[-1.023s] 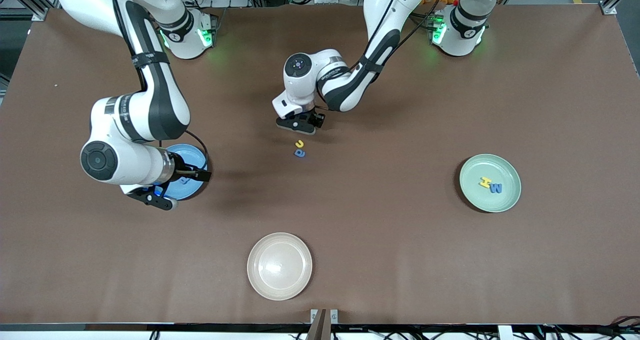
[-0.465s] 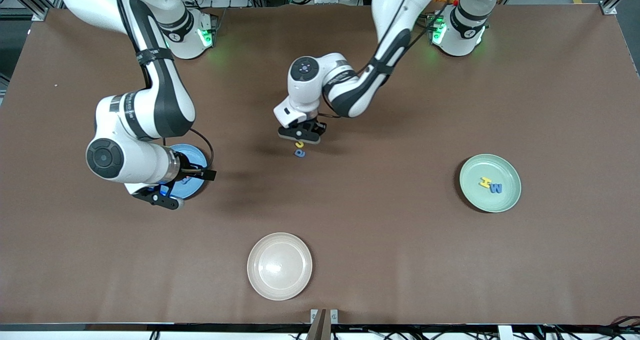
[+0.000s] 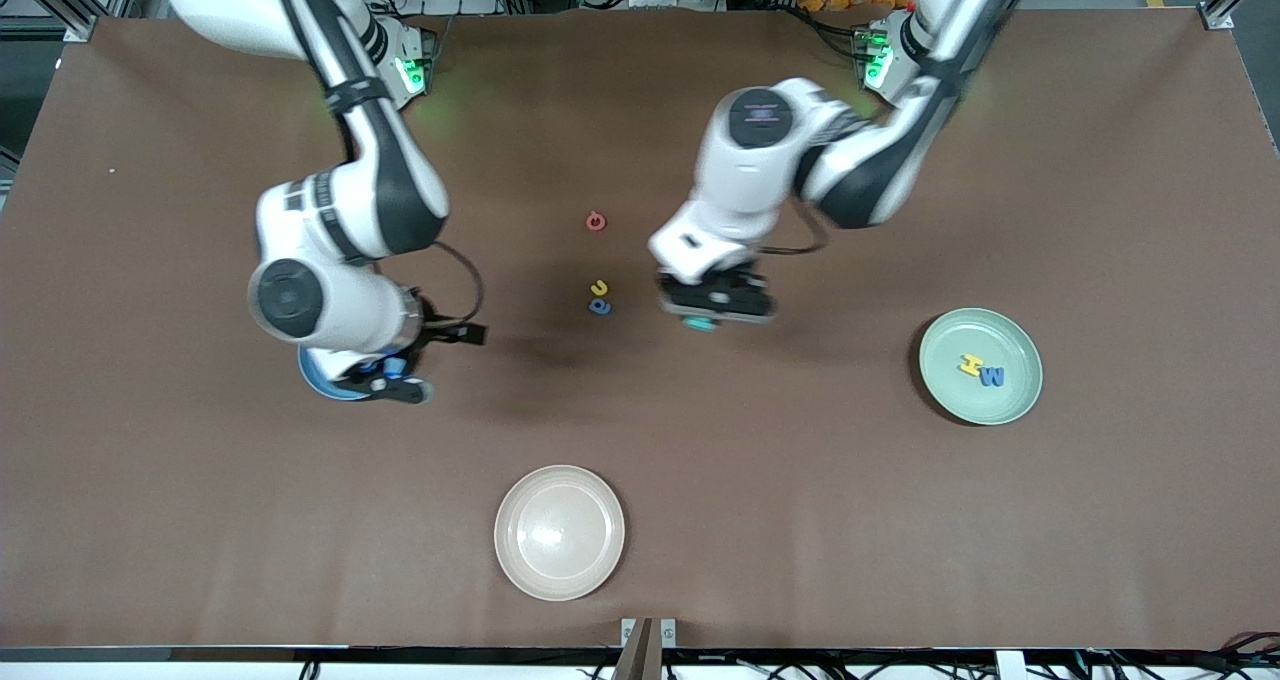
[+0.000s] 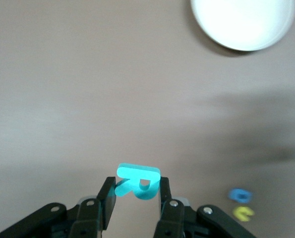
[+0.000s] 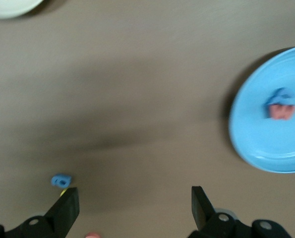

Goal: Sort upper and lower case letters into plates
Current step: 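Carry the R to the green plate while the right gripper reaches letters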

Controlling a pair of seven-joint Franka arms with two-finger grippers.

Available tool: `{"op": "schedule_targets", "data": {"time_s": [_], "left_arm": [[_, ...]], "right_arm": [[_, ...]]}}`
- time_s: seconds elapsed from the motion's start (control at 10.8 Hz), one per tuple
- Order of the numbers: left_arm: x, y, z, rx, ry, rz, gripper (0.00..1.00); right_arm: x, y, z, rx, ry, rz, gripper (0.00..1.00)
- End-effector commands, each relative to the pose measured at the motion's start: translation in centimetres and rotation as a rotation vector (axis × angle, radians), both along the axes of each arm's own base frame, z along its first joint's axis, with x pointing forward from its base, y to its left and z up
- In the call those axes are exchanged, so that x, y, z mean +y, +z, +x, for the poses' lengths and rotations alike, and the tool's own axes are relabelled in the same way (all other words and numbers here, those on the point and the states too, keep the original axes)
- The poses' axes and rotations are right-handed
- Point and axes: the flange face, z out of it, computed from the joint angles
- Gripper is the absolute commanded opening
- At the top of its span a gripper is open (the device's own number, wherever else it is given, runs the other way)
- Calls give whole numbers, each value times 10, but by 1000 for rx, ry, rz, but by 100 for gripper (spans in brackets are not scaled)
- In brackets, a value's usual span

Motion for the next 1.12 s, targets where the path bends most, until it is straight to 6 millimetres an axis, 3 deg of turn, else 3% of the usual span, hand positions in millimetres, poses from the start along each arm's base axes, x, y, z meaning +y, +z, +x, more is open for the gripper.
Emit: {"op": "schedule_targets", "data": {"time_s": [0.0, 0.19, 0.37, 0.65, 0.84, 0.93, 1.02], "left_arm": [[71, 2, -5, 53, -30, 110, 0], [141, -7, 11, 153, -39, 190, 0], [218, -33, 26, 221, -58, 210, 0], [305, -71, 43, 304, -106, 210, 0], [347, -97, 50, 327, -124, 197, 0], [358, -110, 52, 332, -131, 193, 0], [363, -122, 54, 331, -126, 188, 15]], "right_arm": [[44, -12, -18, -34, -15, 0, 100], [82, -35, -35, -27, -115, -40, 100], [107, -61, -48, -20, -162, -65, 100], [139, -95, -74, -52, -269, -51, 100], [151, -115, -91, -81, -299, -31, 100], [152, -127, -97, -89, -312, -32, 100], [155, -134, -103, -86, -308, -36, 100]]}}
